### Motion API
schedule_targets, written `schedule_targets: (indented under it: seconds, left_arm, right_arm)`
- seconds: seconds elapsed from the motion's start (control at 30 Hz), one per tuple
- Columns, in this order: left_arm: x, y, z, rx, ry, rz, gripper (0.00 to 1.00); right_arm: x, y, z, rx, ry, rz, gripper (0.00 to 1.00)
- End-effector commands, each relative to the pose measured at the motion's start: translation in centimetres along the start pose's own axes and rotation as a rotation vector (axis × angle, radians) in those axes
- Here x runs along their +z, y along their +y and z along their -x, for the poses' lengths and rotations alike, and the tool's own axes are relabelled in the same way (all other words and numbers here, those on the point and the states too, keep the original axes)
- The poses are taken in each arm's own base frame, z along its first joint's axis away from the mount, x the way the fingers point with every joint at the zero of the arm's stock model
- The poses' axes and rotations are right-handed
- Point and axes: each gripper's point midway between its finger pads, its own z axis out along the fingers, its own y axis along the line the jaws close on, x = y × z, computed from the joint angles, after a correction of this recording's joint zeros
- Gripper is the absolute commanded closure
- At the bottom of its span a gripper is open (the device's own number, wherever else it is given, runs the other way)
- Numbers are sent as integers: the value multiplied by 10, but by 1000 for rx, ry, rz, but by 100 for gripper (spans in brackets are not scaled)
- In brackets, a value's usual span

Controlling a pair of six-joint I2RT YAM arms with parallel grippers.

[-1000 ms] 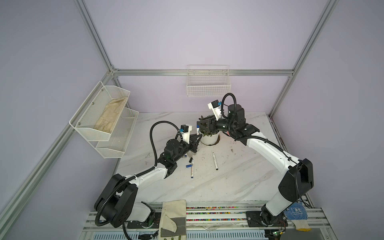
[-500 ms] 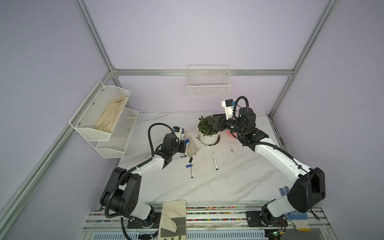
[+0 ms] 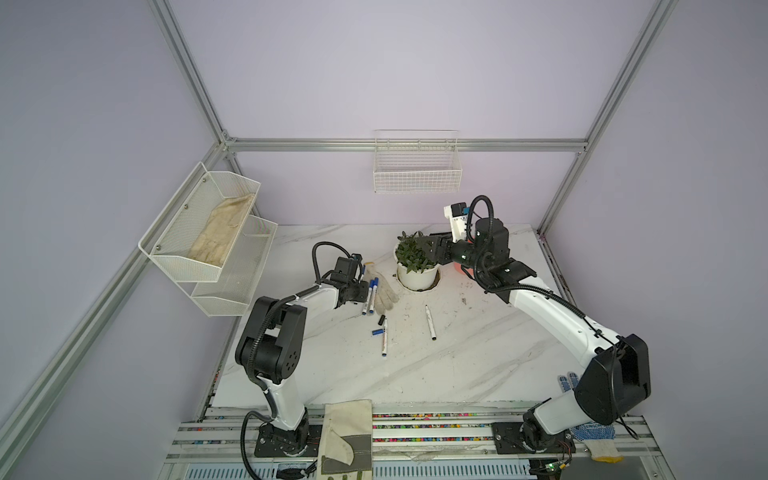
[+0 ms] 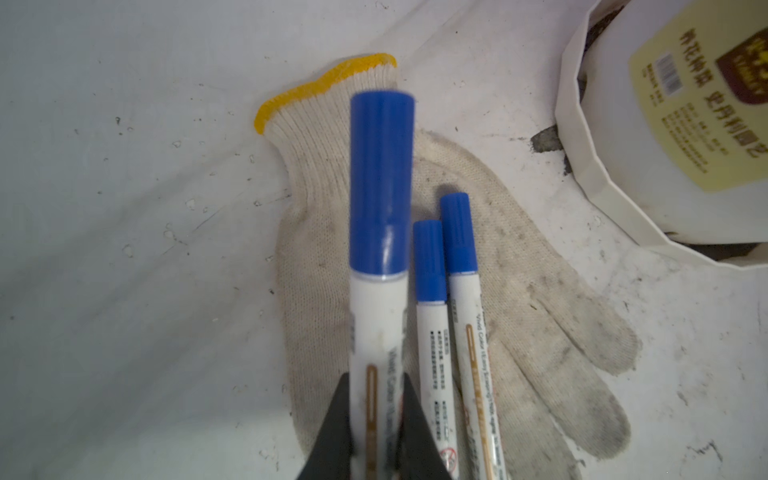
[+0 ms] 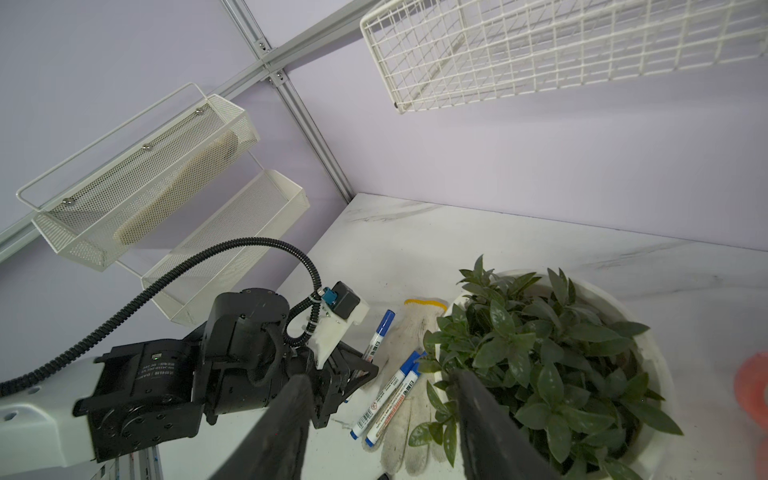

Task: Insert the pens into the pen caps
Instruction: 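Lower the capped marker onto the glove beside the others and open the left gripper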

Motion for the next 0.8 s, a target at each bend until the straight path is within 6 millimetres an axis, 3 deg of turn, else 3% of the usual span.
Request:
schedule_targets:
  seconds: [0.0, 0.3, 0.6, 0.67, 0.77]
  left_arm:
    - [-9, 0, 44, 11, -77, 3, 91]
    - [-10, -3, 47, -26, -74, -22, 61]
    - [-30, -15, 42, -21, -85, -80, 56]
    - [-41, -27, 34, -6, -83, -117, 56]
    - [-58, -51, 5, 48, -60, -160, 55]
  right_arm:
    - [-4, -1, -1, -13, 3, -21, 42]
    - [-7, -3, -5, -30, 22, -34, 44]
    - [-9, -2, -5, -39, 20, -32, 44]
    - [-9, -2, -5, -41, 21, -33, 44]
    - [-7, -5, -8, -41, 27, -41, 44]
